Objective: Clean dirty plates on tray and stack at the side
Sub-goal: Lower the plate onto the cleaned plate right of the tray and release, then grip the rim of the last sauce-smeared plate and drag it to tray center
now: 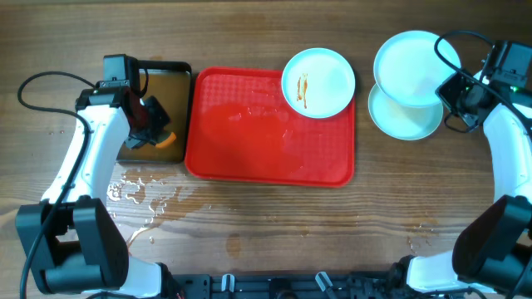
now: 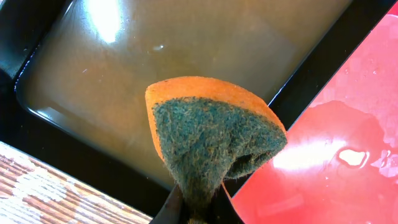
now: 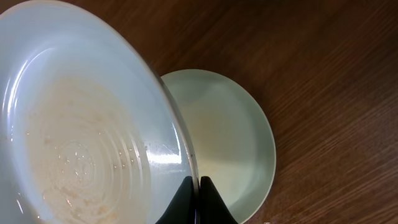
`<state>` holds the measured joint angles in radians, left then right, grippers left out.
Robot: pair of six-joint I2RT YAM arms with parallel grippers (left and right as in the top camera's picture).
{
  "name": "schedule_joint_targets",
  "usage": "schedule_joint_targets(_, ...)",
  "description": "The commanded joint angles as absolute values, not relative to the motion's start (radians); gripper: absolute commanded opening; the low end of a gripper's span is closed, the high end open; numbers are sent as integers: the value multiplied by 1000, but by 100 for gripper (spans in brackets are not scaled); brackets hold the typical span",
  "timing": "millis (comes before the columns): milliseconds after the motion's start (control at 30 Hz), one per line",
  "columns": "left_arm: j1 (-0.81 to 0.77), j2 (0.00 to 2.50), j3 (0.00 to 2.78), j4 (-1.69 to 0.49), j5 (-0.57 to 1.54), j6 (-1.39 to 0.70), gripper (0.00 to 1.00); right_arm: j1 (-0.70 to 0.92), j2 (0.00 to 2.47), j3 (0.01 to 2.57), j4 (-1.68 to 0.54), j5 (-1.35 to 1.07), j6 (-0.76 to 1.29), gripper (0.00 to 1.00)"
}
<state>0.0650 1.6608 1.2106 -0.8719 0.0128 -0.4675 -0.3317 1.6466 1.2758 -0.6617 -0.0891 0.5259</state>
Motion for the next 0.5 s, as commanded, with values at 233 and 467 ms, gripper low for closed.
schedule_joint_targets(233, 70, 1668, 1204, -868, -1, -448, 4, -324, 1719, 1269, -662, -279, 429, 47)
schedule_joint_targets(467, 70, 1668, 1204, -865, -1, -448, 4, -216, 1719, 1269, -674, -458, 371, 54)
